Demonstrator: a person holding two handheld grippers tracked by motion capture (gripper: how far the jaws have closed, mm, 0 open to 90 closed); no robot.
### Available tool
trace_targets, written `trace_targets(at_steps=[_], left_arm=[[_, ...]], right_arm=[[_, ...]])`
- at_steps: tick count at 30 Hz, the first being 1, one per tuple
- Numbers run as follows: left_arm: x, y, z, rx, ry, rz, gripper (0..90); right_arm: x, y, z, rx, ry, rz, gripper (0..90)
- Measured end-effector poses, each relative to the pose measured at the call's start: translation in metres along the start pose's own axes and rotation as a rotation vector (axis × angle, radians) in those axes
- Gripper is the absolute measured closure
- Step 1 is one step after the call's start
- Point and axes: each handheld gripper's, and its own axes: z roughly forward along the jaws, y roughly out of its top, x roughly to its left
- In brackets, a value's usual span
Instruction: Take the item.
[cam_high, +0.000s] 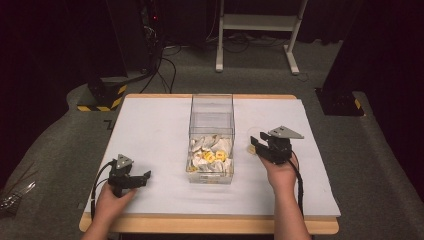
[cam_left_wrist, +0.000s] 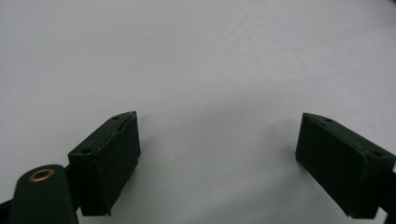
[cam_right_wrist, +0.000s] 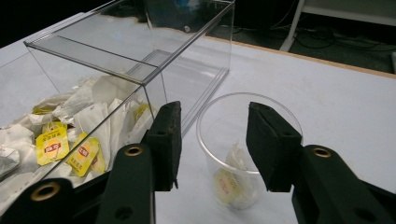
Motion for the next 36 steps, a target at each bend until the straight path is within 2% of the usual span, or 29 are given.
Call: trace_targets(at_steps=[7,16,21,26,29,34,36], left_arm=[[0.0,0.0,0.0,0.0,0.0,0.0,13.9],[0.0,0.0,0.0,0.003,0.0,0.002,13.8],[0.0,0.0,0.0,0.002,0.0,0.002,13.8],[0.0,0.0,0.0,0.002,-0.001,0.001,13.9],[0.0,0.0,0.0,0.003,0.0,0.003,13.9],[0.0,0.0,0.0,0.003,0.001,0.003,13.8],[0.0,0.0,0.0,0.003,0.0,0.003,13.9]], right_arm=[[0.007,-0.001,-0.008,-0.008,-0.014,-0.01,48.1],[0.018,-0.009,-0.021,0.021,-0.024,-0.035,39.4],[0.021,-0.027,-0.027,0.042,-0.037,-0.046,35.3],[0.02,-0.044,-0.027,0.06,-0.052,-0.032,33.5],[0.021,-0.06,-0.024,0.081,-0.053,-0.026,30.9],[0.021,-0.072,-0.02,0.119,-0.055,-0.017,29.3],[0.021,-0.081,-0.016,0.157,-0.052,-0.022,28.6]])
